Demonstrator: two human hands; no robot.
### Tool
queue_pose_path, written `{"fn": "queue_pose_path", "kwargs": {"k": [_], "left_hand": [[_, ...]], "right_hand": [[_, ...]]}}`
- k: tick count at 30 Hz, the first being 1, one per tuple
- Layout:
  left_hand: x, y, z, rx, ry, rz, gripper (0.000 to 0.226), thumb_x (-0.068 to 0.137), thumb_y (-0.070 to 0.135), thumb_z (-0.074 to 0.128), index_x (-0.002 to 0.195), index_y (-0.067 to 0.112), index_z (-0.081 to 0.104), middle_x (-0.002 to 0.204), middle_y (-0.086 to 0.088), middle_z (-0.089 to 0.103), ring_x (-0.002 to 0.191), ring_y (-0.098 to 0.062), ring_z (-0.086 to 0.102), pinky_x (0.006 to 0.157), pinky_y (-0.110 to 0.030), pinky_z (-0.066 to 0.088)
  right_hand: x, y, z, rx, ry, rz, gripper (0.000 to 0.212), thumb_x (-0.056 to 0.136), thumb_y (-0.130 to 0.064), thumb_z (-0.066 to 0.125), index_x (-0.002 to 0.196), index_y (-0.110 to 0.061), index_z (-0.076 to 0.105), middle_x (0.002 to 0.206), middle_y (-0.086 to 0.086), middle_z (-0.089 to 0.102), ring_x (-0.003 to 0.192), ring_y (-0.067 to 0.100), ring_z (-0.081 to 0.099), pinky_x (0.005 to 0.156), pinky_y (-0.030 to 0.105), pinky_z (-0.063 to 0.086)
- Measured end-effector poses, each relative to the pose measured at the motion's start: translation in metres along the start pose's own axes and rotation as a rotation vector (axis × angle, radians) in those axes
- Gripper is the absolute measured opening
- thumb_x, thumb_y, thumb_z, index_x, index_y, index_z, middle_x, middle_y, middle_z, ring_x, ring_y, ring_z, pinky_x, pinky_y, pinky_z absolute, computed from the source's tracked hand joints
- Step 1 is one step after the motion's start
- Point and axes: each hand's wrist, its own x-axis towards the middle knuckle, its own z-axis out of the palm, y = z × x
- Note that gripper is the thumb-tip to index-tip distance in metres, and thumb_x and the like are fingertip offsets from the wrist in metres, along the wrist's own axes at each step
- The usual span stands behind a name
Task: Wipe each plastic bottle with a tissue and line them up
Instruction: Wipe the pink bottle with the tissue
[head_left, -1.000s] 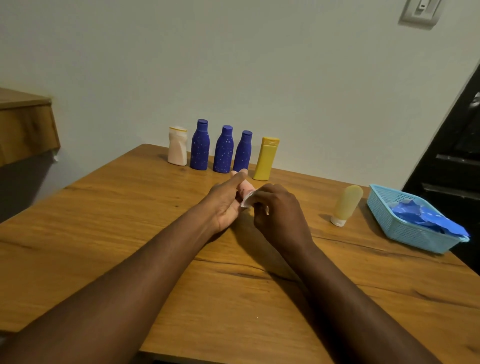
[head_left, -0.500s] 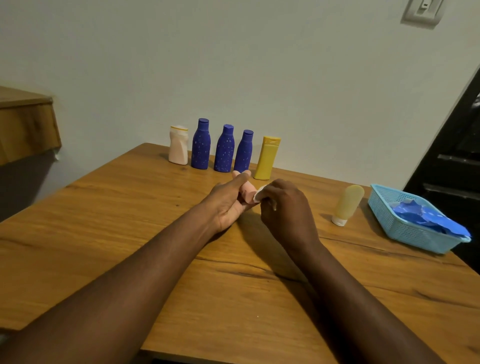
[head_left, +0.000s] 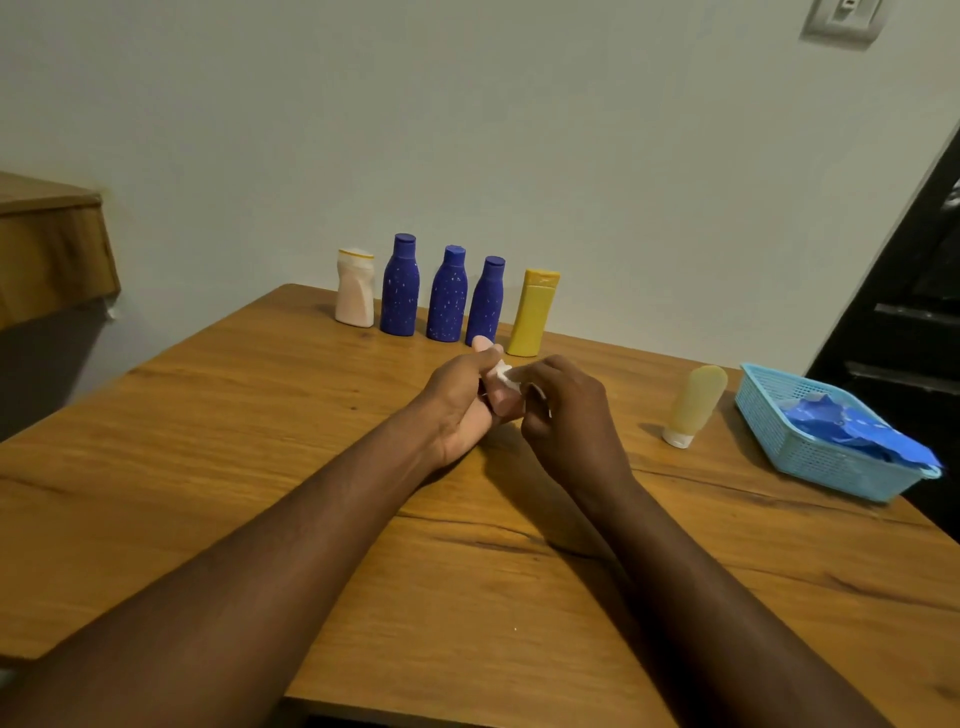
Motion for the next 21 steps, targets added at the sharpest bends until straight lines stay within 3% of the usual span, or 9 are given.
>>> {"fn": "queue_pose_path", "kwargs": {"k": [3,5,7,11,14,17,21], "left_hand": [[0.005,0.000,-0.002,-0.009,0.009,0.027,0.041,0.103,0.014,0.058,0.141,0.004,0.047,0.135,-0.024,0.058,0.117,-0.036,0.065,0.096,-0.052,0.058],[0.007,0.000,-0.002,0.019,0.011,0.062,0.043,0.105,0.015,0.054,0.145,0.002,0.044,0.136,-0.023,0.059,0.121,-0.037,0.063,0.105,-0.056,0.052],[0.008,0.001,-0.001,0.026,-0.004,0.087,0.046,0.107,0.013,0.051,0.150,0.000,0.039,0.138,-0.021,0.058,0.123,-0.035,0.063,0.110,-0.061,0.046],[0.004,0.002,0.003,0.030,-0.044,0.116,0.041,0.108,0.008,0.049,0.147,0.004,0.038,0.139,-0.020,0.057,0.125,-0.032,0.061,0.105,-0.065,0.048],[0.005,0.001,0.002,0.117,-0.042,0.165,0.035,0.108,0.009,0.048,0.143,0.007,0.043,0.133,-0.017,0.063,0.120,-0.029,0.065,0.097,-0.054,0.055],[0.007,0.000,-0.001,0.194,-0.026,0.181,0.035,0.107,0.011,0.050,0.142,0.011,0.045,0.132,-0.013,0.064,0.116,-0.028,0.064,0.100,-0.056,0.054],[0.010,-0.001,-0.004,0.241,-0.015,0.199,0.039,0.107,0.013,0.051,0.146,0.014,0.046,0.134,-0.011,0.065,0.120,-0.029,0.064,0.106,-0.057,0.051]], "right_hand": [[0.000,0.009,0.005,0.158,-0.025,0.193,0.027,0.094,-0.008,0.059,0.116,-0.016,0.074,0.106,-0.001,0.075,0.093,0.010,0.066,0.081,0.026,0.055],[-0.002,0.011,0.005,0.486,-0.089,0.409,0.028,0.096,-0.005,0.053,0.106,-0.016,0.077,0.095,0.002,0.078,0.089,0.018,0.072,0.077,0.034,0.061],[-0.003,0.008,0.003,0.792,-0.176,0.624,0.029,0.096,0.001,0.050,0.101,-0.009,0.077,0.092,0.012,0.077,0.090,0.029,0.074,0.075,0.036,0.061],[0.000,0.009,0.001,0.997,-0.189,0.785,0.027,0.094,0.008,0.050,0.103,0.000,0.074,0.097,0.021,0.075,0.092,0.035,0.074,0.080,0.043,0.061],[0.001,0.011,-0.001,0.890,-0.072,0.659,0.028,0.091,0.009,0.054,0.103,-0.005,0.076,0.095,0.014,0.077,0.088,0.026,0.075,0.074,0.037,0.062],[0.001,0.016,-0.002,0.586,0.033,0.429,0.031,0.091,0.004,0.058,0.108,-0.015,0.076,0.099,-0.002,0.077,0.089,0.013,0.073,0.076,0.031,0.060],[0.000,0.014,0.002,0.331,0.108,0.216,0.029,0.092,-0.002,0.061,0.112,-0.018,0.075,0.103,-0.008,0.075,0.096,0.007,0.067,0.082,0.028,0.058]]}}
